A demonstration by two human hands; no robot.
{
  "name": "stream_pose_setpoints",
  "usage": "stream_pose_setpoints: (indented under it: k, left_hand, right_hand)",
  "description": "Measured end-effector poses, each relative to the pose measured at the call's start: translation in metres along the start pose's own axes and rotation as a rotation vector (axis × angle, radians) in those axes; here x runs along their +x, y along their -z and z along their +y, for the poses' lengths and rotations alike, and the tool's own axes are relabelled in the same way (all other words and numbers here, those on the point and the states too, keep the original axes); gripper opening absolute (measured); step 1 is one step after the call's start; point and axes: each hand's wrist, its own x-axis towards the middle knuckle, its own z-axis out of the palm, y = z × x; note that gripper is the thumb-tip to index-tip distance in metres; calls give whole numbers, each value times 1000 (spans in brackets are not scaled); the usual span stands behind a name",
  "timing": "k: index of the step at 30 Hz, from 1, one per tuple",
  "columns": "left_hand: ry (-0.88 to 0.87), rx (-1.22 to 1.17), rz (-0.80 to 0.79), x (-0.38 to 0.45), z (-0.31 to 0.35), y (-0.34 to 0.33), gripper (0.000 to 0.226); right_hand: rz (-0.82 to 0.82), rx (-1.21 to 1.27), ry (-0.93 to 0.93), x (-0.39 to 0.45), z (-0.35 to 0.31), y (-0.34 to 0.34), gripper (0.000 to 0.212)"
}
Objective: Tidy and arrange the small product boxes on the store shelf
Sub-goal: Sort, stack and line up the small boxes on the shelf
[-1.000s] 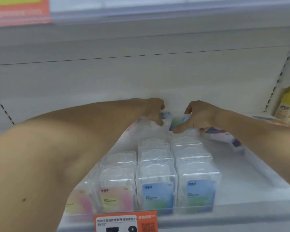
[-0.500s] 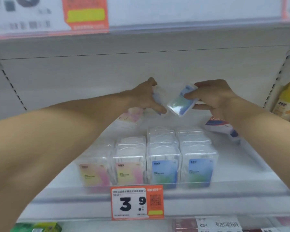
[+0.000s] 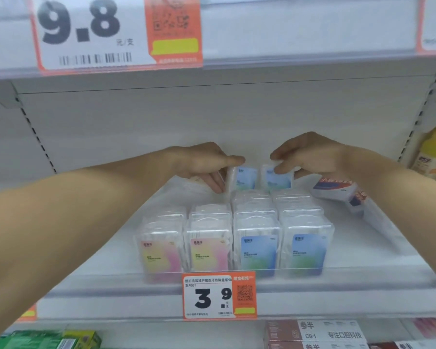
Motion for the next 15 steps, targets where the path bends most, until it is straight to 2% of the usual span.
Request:
stream_pose_setpoints:
  k: [3,6,10,15]
  left_hand:
    - [-21,-48,-63,-6,3,1,38]
    - [-13,-73,-103,-10,5,-2,28]
    - [-17,-139,-157,-13,8,-9,24]
    - [-38,-138,-152,-19,13,-17,39]
  right_hand:
    - [-130,-84,-83,-3,3,6,26]
    - [-224,-117,-159,-7,8,6,30]
    - [-251,-80,-172,-12,11,4,33]
    - [-320,-73,-135,-18,12,4,53]
